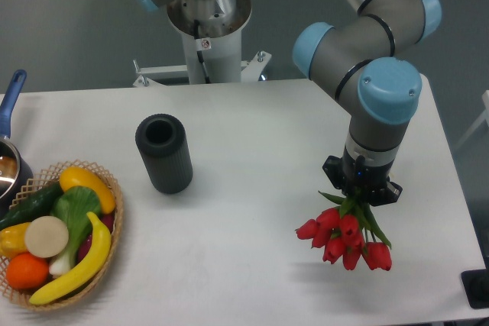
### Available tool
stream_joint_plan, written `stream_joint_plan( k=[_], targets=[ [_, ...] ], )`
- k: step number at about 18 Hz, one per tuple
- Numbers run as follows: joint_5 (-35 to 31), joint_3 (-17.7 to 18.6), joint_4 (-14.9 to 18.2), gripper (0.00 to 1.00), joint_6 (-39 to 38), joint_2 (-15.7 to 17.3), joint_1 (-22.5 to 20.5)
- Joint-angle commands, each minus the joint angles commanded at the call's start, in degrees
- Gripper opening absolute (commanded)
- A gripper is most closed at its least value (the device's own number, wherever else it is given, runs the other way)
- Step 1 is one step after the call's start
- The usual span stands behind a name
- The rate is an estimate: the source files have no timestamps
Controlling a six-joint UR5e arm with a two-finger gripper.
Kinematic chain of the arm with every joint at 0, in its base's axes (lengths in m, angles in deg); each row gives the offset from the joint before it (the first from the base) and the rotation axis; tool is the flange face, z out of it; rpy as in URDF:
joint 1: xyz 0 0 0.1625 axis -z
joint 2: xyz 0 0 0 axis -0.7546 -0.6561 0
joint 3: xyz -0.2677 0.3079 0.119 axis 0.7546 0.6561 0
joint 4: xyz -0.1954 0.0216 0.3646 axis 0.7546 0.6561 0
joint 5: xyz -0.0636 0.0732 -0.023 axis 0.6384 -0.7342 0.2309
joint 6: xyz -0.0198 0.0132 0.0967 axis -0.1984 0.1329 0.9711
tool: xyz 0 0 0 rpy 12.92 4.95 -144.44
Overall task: Insert the flowers into the vase
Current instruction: 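Hold the red tulip bunch in the gripper and lower it slightly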
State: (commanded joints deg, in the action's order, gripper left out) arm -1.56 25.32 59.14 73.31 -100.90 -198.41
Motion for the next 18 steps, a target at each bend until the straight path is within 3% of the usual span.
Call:
stream_joint_plan(
  k=[8, 11, 14, 18],
  targets=[
    [3.68, -0.26, -0.88, 0.00, -0.61, 0.35, 0.52],
    [8.07, -0.62, -3.16, 0.00, -0.79, 0.44, 0.70],
    [15.35, -0.62, -5.09, 0.00, -2.80, 0.62, 0.62],
    [29.93, 0.00, -10.54, 0.00, -11.76, 0.18, 0.62]
  ],
)
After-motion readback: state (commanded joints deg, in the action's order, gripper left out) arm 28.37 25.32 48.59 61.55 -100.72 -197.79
